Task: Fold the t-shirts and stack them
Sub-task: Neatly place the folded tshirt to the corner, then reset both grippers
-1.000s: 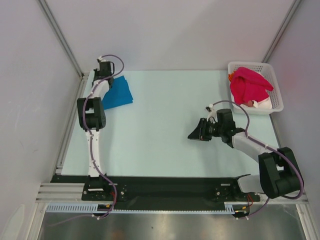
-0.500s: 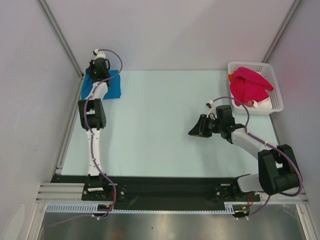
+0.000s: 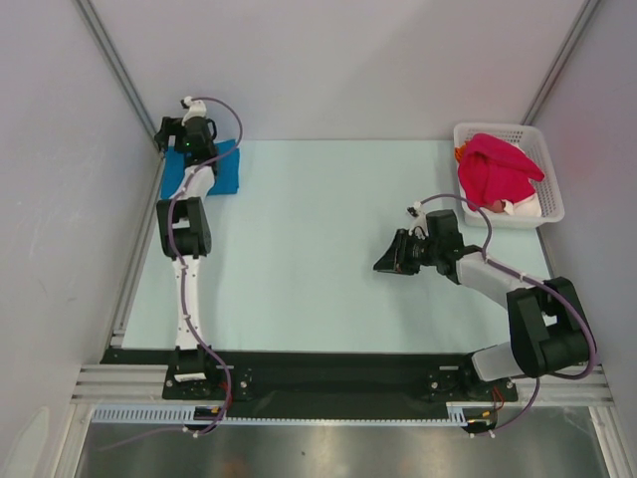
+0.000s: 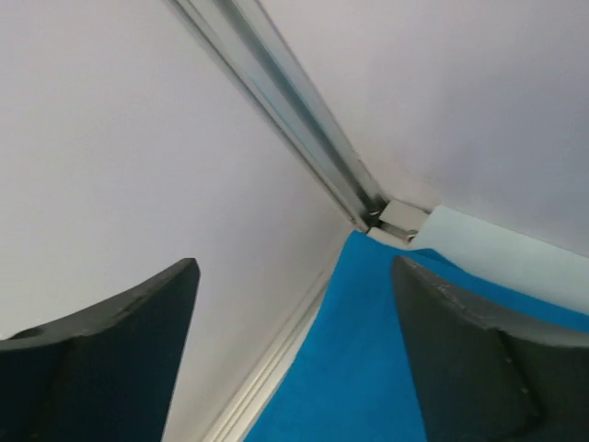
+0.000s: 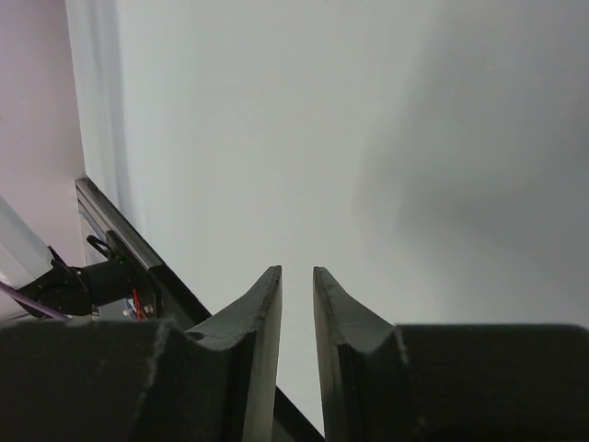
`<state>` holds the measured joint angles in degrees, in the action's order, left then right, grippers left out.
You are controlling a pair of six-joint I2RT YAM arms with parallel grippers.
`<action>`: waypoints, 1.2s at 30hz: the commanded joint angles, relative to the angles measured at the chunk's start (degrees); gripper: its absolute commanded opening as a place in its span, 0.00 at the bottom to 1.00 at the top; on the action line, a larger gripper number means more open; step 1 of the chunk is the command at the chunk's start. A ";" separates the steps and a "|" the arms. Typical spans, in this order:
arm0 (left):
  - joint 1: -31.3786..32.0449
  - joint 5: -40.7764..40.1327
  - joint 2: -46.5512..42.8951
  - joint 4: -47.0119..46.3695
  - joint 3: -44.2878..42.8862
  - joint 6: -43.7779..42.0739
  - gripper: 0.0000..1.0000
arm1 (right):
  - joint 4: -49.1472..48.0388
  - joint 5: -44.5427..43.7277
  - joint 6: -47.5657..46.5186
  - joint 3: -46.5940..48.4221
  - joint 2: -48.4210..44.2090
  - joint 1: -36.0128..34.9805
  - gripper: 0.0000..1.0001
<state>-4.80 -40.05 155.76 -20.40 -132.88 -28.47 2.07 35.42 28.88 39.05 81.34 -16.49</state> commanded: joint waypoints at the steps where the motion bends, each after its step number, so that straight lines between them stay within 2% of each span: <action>1: -0.21 -3.89 -7.03 0.95 -2.30 3.67 0.94 | -3.10 -0.26 1.17 1.04 -1.35 -0.73 0.25; 3: 0.75 -4.24 -13.34 4.30 0.24 7.89 1.00 | -2.68 -0.96 1.52 -0.10 -3.73 -1.00 0.25; 5: 2.06 -2.67 -18.10 10.63 3.83 13.40 1.00 | -2.33 -0.97 2.22 -1.25 -5.57 -1.09 0.25; 9: 6.27 3.13 -35.03 19.95 14.03 22.74 1.00 | -2.42 -0.88 4.95 -6.43 -13.11 -1.26 0.26; 10: 7.34 5.23 -38.22 23.62 19.79 26.06 1.00 | -2.33 -1.05 5.82 -8.62 -14.36 -1.26 0.26; 12: 10.94 7.69 -46.72 28.11 25.45 29.94 1.00 | -0.41 -1.67 6.18 -10.65 -18.74 -1.35 0.26; 13: 12.17 10.75 -49.48 29.44 31.65 33.44 1.00 | 0.13 -2.19 6.53 -12.31 -20.42 -1.44 0.27; 15: 15.69 14.89 -55.80 31.38 39.24 37.50 1.00 | 2.66 -3.42 6.27 -13.47 -24.88 -1.35 0.27; 16: 16.83 16.92 -61.57 31.74 47.19 42.48 1.00 | 3.72 -4.21 6.01 -14.43 -26.31 -1.35 0.27; 18: 19.47 24.91 -68.19 31.74 55.23 46.73 1.00 | 6.44 -6.32 6.27 -15.58 -29.64 -1.26 0.28; 19: 20.35 26.94 -73.88 31.48 62.84 51.45 1.00 | 7.16 -7.55 6.62 -16.10 -32.45 -1.26 0.29; 20: 22.09 32.44 -76.46 30.69 66.83 53.41 1.00 | 7.86 -7.91 7.15 -17.50 -34.04 -1.00 0.29; 23: 26.93 38.98 -86.48 27.88 81.17 59.48 1.00 | 8.92 -8.88 8.99 -20.85 -39.40 -0.65 0.31; 25: 29.66 39.52 -92.02 26.13 90.45 63.51 1.00 | 8.48 -9.49 10.31 -22.78 -41.60 -0.47 0.31; 27: 33.09 43.90 -99.84 21.66 96.64 66.86 1.00 | 5.95 -9.05 12.33 -25.85 -44.77 -0.38 0.33; 28: 35.10 45.05 -102.21 20.68 102.67 70.62 1.00 | 4.89 -8.96 13.12 -26.82 -45.82 -0.30 0.34; 30: 37.04 49.08 -109.42 12.89 108.85 74.42 1.00 | 1.04 -8.88 15.49 -30.24 -49.07 -0.12 0.42; 31: 38.88 50.41 -111.97 10.41 114.98 78.52 1.00 | -0.38 -8.70 16.46 -31.65 -49.95 -0.12 0.45; 33: 40.65 52.44 -118.89 2.85 121.07 83.80 1.00 | -4.95 -8.61 19.61 -35.59 -51.98 0.05 0.59; 34: 41.79 53.05 -121.20 0.74 126.93 85.67 1.00 | -6.88 -7.66 20.76 -36.92 -52.25 0.40 0.62; 35: 42.06 53.76 -123.48 -3.81 129.95 87.34 1.00 | -9.94 -6.95 21.82 -38.07 -52.34 0.58 0.70; 36: 42.24 54.55 -128.82 -6.20 136.33 91.36 1.00 | -12.24 -6.07 24.09 -40.95 -52.08 1.10 0.72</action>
<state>36.25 9.23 34.33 -11.44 -7.03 50.19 0.95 27.70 46.89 3.03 29.58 -16.34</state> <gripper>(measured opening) 0.996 0.695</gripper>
